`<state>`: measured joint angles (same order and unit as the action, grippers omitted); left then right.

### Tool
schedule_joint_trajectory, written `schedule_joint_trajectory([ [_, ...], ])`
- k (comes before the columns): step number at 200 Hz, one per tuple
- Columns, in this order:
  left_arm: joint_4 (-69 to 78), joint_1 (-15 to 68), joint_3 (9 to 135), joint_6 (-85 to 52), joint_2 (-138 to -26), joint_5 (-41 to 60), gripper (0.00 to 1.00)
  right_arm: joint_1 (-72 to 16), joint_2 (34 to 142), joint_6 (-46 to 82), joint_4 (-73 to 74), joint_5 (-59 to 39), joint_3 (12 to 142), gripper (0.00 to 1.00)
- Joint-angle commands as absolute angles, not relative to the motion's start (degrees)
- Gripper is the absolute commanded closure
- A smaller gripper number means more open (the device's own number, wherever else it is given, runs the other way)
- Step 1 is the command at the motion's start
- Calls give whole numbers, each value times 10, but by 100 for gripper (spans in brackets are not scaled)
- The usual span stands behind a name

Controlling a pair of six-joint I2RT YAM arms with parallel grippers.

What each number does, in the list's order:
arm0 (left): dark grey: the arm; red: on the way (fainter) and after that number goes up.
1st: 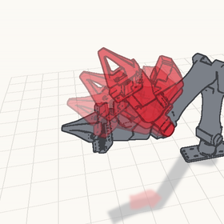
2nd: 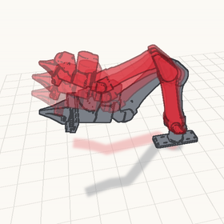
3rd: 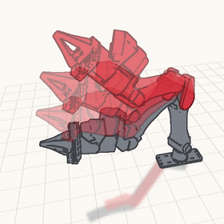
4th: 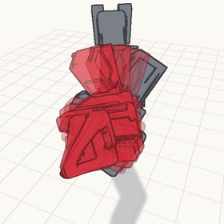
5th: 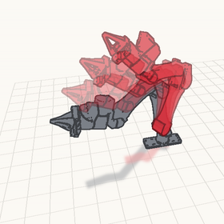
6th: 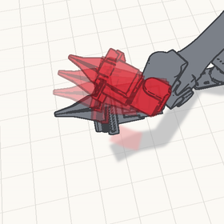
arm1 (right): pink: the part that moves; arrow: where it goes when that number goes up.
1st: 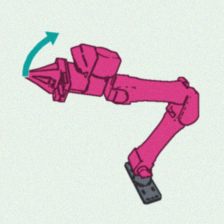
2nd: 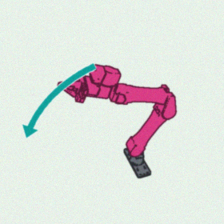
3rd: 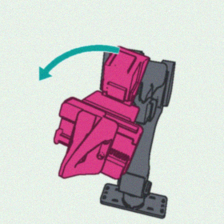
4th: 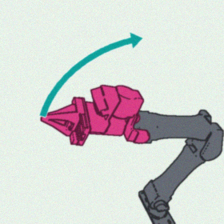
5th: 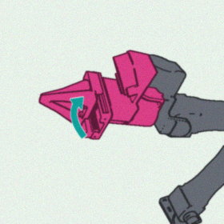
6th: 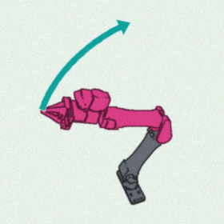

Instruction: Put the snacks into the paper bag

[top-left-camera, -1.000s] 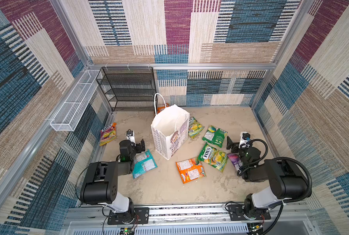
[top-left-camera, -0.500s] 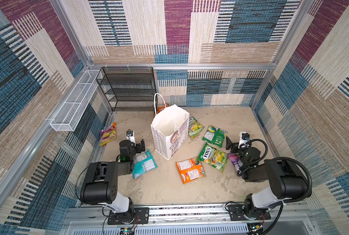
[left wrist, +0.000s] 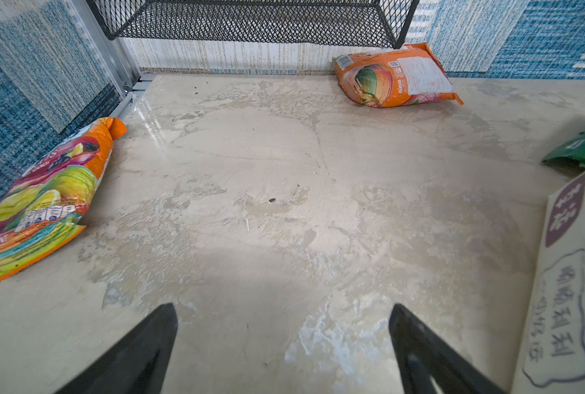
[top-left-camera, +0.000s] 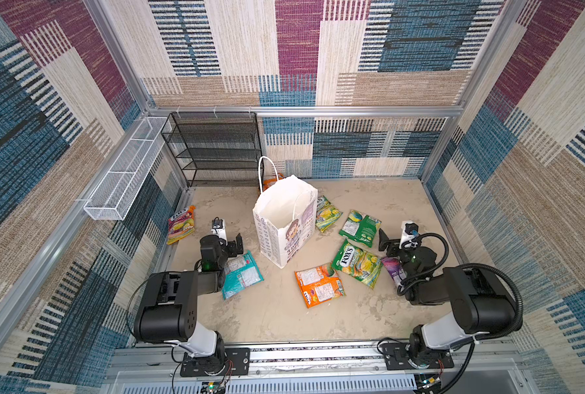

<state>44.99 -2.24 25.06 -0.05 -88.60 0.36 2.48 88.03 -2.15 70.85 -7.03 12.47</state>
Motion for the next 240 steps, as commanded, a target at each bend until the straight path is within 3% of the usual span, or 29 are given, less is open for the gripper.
schedule_joint_trajectory([
  [1,462,-23,250,0,-884,9,1,24,878,-16,724,-73,125,0],
  [141,506,-53,221,-28,-878,37,1,24,874,-8,719,-56,127,0],
  [166,603,-55,164,-53,-871,-18,1,24,791,26,567,27,172,0],
  [191,597,-38,142,-62,-836,-85,1,22,700,43,517,0,183,0],
  [209,620,-4,146,-19,-834,-118,1,22,618,123,434,26,207,0],
  [240,253,23,286,-86,-695,-243,1,23,582,189,232,61,308,0],
])
